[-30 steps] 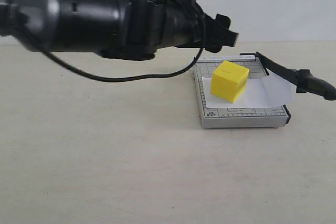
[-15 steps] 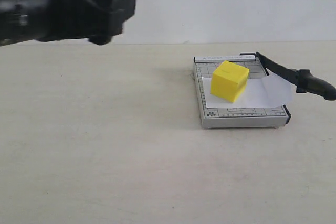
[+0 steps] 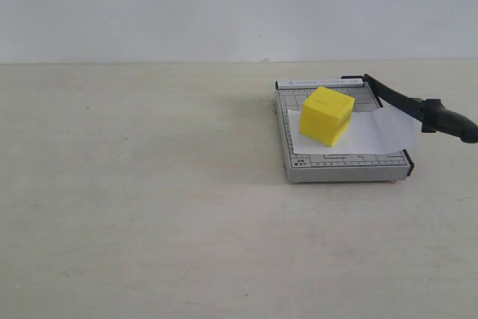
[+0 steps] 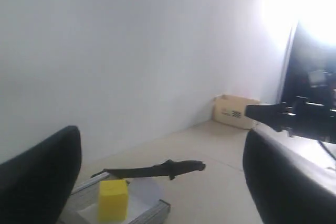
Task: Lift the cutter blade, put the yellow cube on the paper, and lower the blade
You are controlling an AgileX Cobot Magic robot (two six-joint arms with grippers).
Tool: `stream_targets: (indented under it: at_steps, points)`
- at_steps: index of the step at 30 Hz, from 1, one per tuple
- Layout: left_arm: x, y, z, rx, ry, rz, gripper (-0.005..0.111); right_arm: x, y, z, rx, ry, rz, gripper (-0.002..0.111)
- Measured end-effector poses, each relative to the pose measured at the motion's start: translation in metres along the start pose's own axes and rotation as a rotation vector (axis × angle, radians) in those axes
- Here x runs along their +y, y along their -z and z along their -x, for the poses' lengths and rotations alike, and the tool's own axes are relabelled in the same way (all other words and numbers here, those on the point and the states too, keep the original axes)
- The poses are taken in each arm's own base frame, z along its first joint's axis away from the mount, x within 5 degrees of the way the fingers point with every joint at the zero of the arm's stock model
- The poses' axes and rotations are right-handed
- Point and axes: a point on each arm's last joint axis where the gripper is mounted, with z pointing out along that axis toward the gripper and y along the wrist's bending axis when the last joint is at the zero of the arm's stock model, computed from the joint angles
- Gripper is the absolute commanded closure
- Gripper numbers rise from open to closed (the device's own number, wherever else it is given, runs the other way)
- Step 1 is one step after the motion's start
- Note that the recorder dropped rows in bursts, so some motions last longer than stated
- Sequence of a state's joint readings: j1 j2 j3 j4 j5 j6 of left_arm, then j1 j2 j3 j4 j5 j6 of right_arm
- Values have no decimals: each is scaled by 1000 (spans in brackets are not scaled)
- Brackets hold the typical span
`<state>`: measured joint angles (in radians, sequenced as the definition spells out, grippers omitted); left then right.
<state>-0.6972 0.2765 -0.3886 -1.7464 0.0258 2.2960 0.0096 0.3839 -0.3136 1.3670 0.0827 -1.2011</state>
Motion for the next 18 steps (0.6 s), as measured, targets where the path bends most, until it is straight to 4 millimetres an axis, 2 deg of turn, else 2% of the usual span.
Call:
stream_targets:
  at_steps: [7, 18]
  points:
    - [-19, 27, -13, -114, 5, -43, 28, 0, 0, 0, 0, 0, 0, 109]
    - [-44, 32, -53, -38, 16, -97, 28, 0, 0, 0, 0, 2, 0, 109]
